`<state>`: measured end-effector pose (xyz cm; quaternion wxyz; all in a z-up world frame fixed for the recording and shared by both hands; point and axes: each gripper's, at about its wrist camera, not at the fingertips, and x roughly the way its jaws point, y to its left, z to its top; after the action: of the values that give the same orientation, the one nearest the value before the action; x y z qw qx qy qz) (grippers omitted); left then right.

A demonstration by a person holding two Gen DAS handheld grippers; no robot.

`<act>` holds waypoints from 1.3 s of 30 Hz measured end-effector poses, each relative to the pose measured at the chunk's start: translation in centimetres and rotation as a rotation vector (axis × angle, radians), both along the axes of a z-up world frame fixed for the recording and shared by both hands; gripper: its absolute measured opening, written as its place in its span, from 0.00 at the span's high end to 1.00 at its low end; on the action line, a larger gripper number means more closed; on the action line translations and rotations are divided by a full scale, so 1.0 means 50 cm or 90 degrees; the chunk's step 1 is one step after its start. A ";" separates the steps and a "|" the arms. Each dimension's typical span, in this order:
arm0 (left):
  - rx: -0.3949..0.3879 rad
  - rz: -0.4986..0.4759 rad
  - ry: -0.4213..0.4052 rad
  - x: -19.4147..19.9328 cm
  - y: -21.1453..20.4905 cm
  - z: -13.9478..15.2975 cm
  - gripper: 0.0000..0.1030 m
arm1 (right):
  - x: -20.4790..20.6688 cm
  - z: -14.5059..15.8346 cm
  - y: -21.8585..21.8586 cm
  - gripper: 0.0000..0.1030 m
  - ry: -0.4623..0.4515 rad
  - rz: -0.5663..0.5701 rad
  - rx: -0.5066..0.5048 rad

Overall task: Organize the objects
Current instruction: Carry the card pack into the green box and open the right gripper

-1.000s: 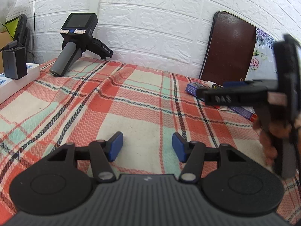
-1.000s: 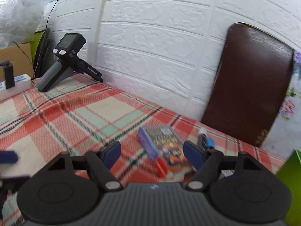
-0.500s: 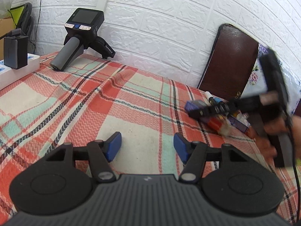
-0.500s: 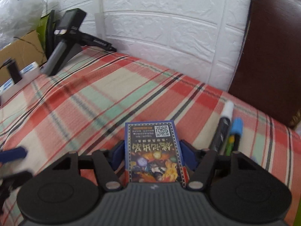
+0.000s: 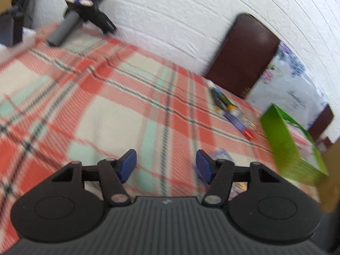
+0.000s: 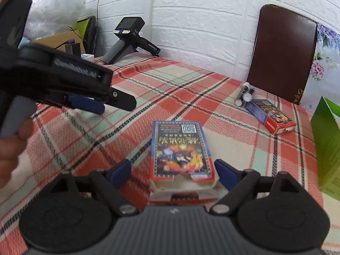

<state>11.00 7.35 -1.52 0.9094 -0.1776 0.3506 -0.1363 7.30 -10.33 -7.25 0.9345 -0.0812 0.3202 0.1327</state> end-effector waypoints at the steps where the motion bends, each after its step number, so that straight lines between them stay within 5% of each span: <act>1: -0.010 -0.023 0.016 -0.005 -0.013 0.003 0.45 | -0.002 0.000 -0.007 0.14 0.004 -0.006 0.009; 3: -0.014 -0.064 0.055 -0.007 -0.048 0.001 0.47 | 0.000 -0.004 -0.023 0.15 0.016 -0.015 0.037; 5: -0.017 -0.096 0.103 0.002 -0.087 -0.019 0.50 | -0.004 -0.001 -0.034 0.43 0.011 -0.015 0.059; 7: -0.017 -0.112 0.087 0.000 -0.118 -0.016 0.64 | -0.007 0.006 -0.046 0.42 0.009 -0.019 0.088; 9: -0.022 -0.127 0.095 0.001 -0.150 -0.002 0.64 | -0.023 0.010 -0.063 0.42 -0.010 -0.048 0.084; 18: -0.016 -0.276 -0.051 0.033 -0.413 0.138 0.64 | -0.063 0.118 -0.250 0.41 -0.229 -0.214 0.017; 28: 0.032 -0.389 -0.086 0.095 -0.718 0.113 0.62 | -0.037 0.094 -0.523 0.41 -0.228 -0.418 0.012; 32: 0.075 -0.378 -0.084 0.102 -0.753 0.095 0.62 | -0.019 0.049 -0.579 0.37 -0.181 -0.490 -0.027; 33: 0.077 -0.377 -0.080 0.104 -0.750 0.094 0.62 | -0.020 0.043 -0.592 0.30 -0.173 -0.499 -0.010; 39: 0.098 -0.352 -0.125 0.069 -0.677 0.123 0.60 | -0.069 0.064 -0.565 0.28 -0.232 -0.499 0.026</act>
<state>14.43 -26.50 4.65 0.8781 0.0079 0.3053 -0.3683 3.85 -38.59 -4.05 0.9568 0.0427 0.1540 -0.2427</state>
